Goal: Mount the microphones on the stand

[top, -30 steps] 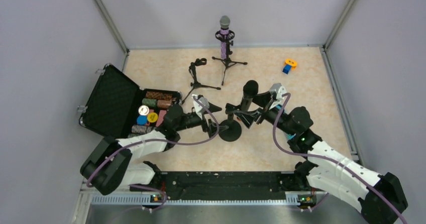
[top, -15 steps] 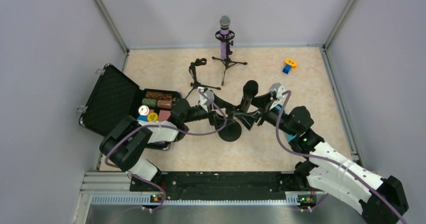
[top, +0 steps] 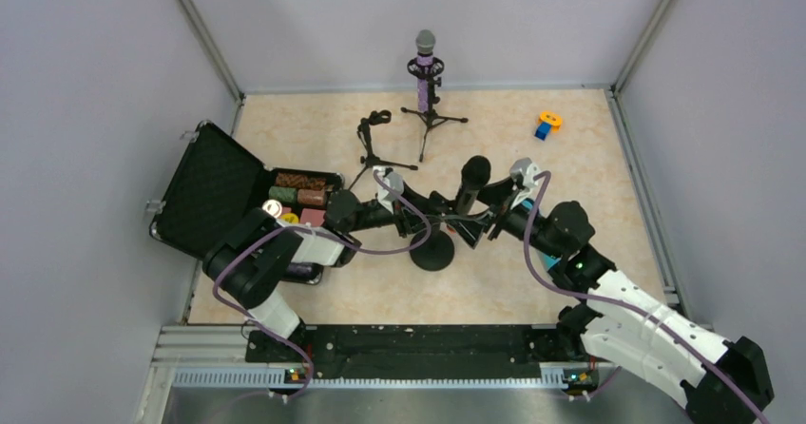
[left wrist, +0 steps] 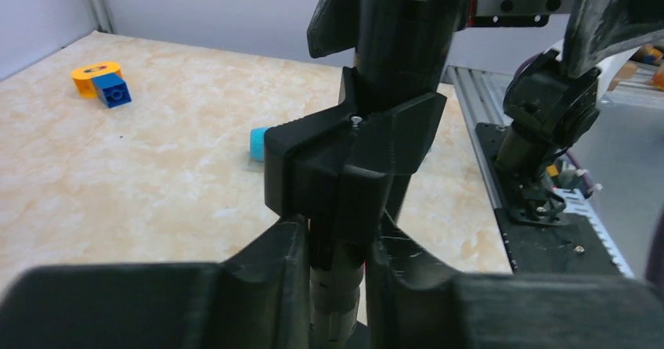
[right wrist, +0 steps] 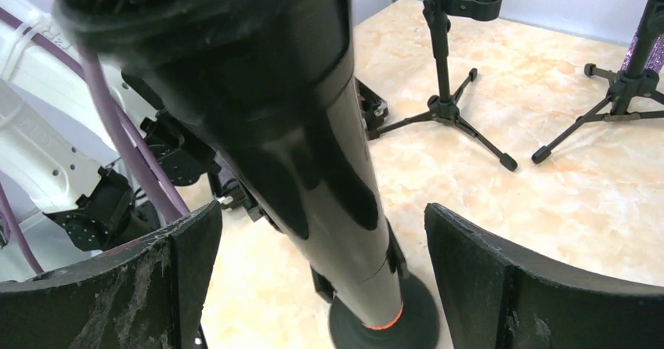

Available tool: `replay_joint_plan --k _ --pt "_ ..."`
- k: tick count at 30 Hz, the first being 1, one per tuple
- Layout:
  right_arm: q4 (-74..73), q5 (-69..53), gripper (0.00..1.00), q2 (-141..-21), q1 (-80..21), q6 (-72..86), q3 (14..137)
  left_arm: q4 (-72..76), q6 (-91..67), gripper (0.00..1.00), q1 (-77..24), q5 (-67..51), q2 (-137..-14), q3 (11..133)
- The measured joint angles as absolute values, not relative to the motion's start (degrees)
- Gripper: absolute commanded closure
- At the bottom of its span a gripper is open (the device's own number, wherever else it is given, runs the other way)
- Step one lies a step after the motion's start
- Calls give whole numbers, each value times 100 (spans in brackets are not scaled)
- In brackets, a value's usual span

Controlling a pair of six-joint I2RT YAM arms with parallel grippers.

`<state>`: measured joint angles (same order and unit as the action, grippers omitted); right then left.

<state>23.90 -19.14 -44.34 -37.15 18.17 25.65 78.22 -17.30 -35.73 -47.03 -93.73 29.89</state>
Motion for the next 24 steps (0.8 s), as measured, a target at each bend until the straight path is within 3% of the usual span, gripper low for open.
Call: replay_joint_plan --k 1,2,24 --pt "2362 -1911 3 -4405 -3715 1815 2565 7891 -1743 99 -3570 -4731 -9391 2989" --pt "2342 -1909 3 -4381 -3715 1811 2565 7972 -1752 100 -3564 -4770 -9393 2989" --pt "1302 -1874 2 -3350 -3726 1286 2202 7824 -1833 100 -3566 -4403 -8816 2832"
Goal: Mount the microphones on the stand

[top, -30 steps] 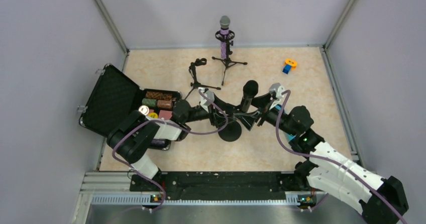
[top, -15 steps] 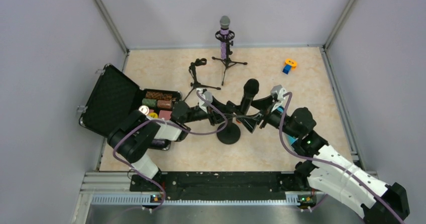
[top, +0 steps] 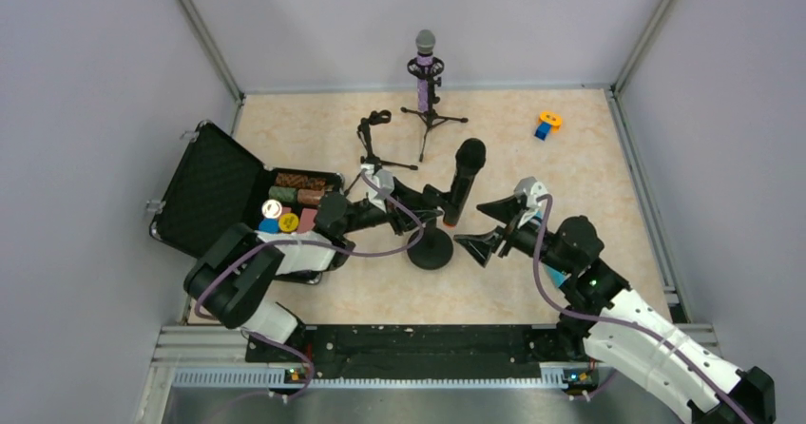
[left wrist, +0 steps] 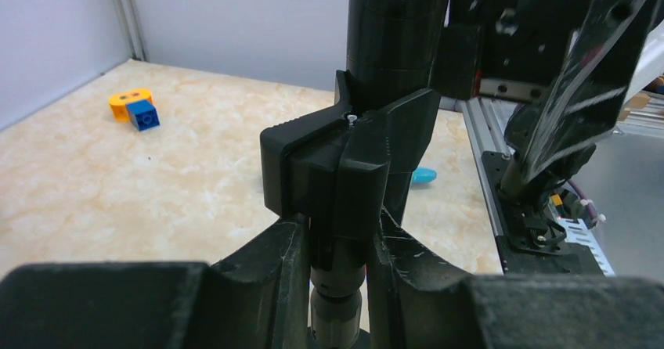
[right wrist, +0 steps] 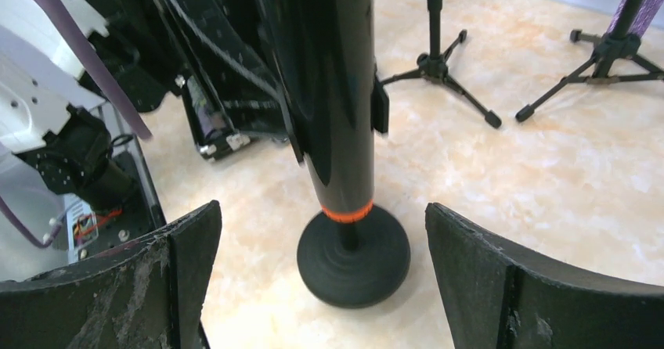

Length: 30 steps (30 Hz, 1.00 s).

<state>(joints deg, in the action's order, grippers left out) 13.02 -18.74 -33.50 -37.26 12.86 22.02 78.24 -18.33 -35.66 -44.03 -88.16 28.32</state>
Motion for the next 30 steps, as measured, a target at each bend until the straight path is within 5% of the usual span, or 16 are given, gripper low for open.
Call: replay_joint_plan --k 13,30 --pt "1426 -2187 3 -3474 -3730 1129 1839 5916 -1262 100 -3815 -4252 -7244 3111" --pt "3277 -3087 11 -4860 -4005 1219 1785 4807 -895 100 -4438 -3844 -6836 3636"
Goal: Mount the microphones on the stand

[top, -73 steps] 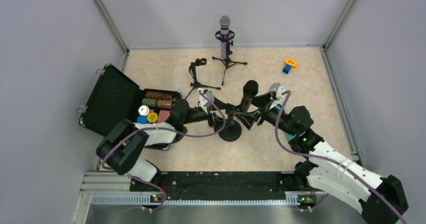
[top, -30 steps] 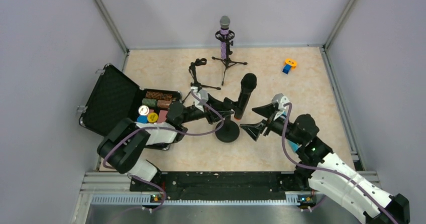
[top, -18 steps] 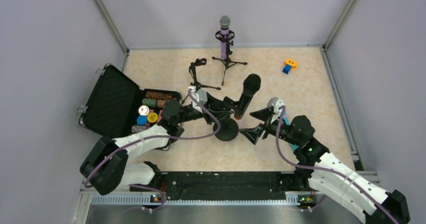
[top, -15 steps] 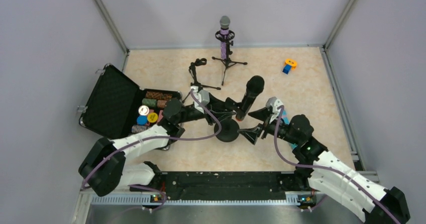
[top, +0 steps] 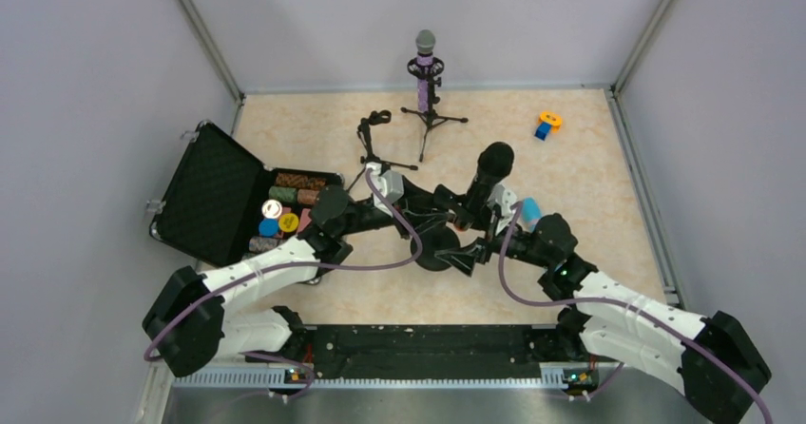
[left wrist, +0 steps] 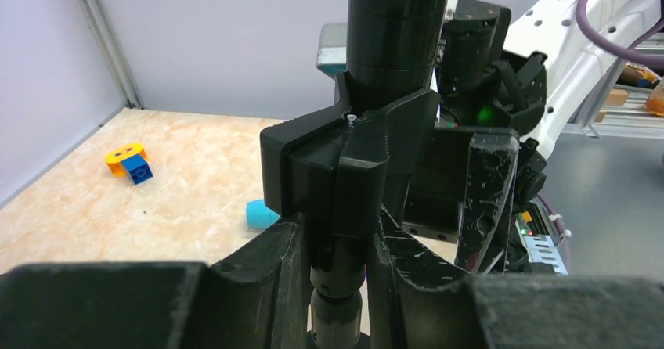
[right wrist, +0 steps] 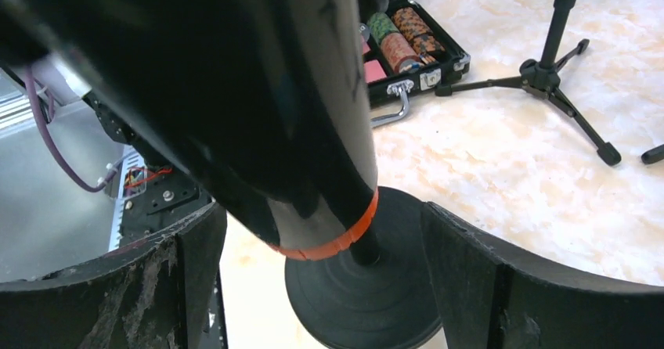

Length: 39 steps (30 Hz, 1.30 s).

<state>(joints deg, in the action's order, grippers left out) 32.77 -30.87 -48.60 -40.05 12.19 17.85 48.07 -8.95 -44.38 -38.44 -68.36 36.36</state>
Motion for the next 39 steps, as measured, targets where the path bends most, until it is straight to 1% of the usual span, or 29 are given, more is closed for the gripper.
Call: replay_joint_plan --k 4,8,14,17,19,21,22,24,25,29,34,39 --pt "3953 -3030 12 -5162 -4075 1275 1568 5035 -1129 100 -4484 -3649 -6842 3634" --pt "4482 -2941 17 -5454 -4130 1319 1409 5502 -1396 100 -4552 -3454 -6888 3634" --pt "5183 -2672 29 -5865 -4222 1341 1299 6095 -1785 100 -4635 -3221 -7037 3636" --pt "5325 -2491 40 -5951 -4233 1328 1273 6272 -1970 100 -4657 -3166 -7124 3636" --pt "5345 -2333 51 -5977 -4237 1304 1273 6335 -2062 100 -4663 -3118 -7142 3636" --pt "5310 -2130 67 -5977 -4239 1271 1273 6370 -2137 100 -4668 -3041 -7142 3636" --pt "5271 -2093 77 -5977 -4244 1247 1273 6396 -2141 100 -4668 -2954 -7142 3636" --pt "5113 -1946 89 -5983 -4303 1229 1273 6479 -2123 100 -4663 -2770 -7126 3636" --pt "5041 -1946 99 -5994 -4305 1118 1271 6486 -2117 100 -4654 -2641 -7109 3638" --pt "4971 -1953 100 -6020 -4458 919 1273 6147 -2261 100 -4641 -2152 -7061 3664" --pt "4904 -1741 100 -6060 -4458 947 1273 5437 -2126 100 -4668 -1957 -6912 3909" --pt "4965 -1629 100 -6121 -4458 967 1273 5070 -1992 100 -4674 -1894 -6823 4128"
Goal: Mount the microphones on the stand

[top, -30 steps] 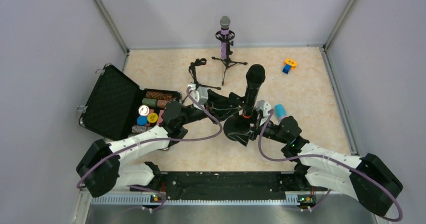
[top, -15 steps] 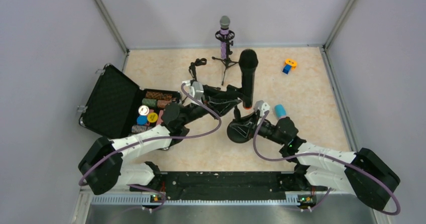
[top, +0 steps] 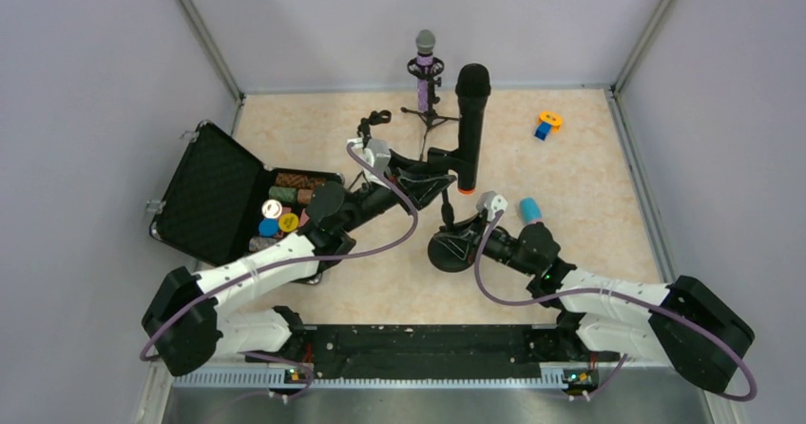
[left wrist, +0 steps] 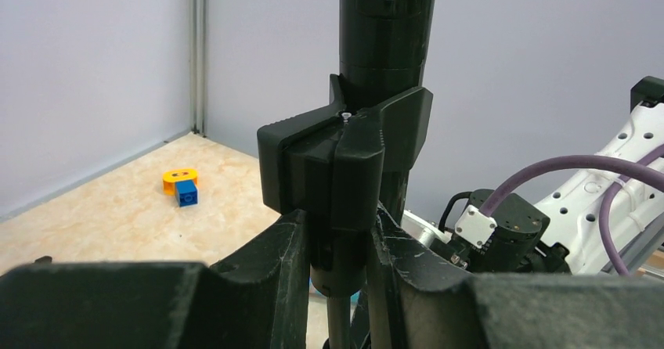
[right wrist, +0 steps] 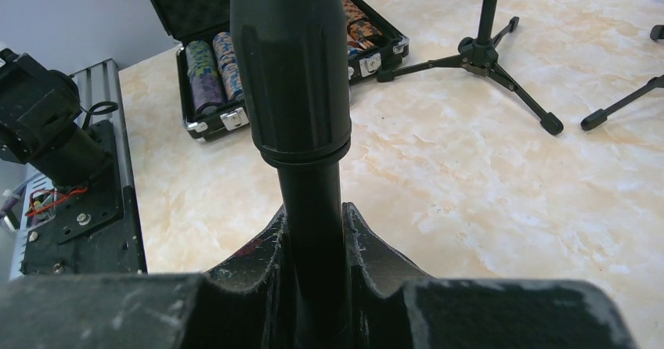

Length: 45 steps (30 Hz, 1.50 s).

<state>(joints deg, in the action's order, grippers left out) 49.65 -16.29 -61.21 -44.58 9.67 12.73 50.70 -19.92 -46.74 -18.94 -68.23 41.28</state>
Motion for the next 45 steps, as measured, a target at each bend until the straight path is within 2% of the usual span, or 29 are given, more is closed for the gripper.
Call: replay_joint_plan --k 27,33,38,42,45 --pt "5210 -1315 100 -5983 -4528 1028 1048 4298 -1750 100 -4700 -1841 -6495 4425" --pt "4858 -1352 67 -5621 -4528 1052 1046 4206 -1763 100 -4700 -1916 -6399 4425" --pt "4202 -908 39 -4984 -4442 1476 974 4595 -1695 100 -4716 -2185 -6283 4425" --pt "3791 -657 24 -4397 -4434 1579 976 4851 -1625 100 -4716 -2279 -6254 4425" --pt "3570 -515 19 -4023 -4434 1621 976 4928 -1601 100 -4716 -2294 -6261 4381"
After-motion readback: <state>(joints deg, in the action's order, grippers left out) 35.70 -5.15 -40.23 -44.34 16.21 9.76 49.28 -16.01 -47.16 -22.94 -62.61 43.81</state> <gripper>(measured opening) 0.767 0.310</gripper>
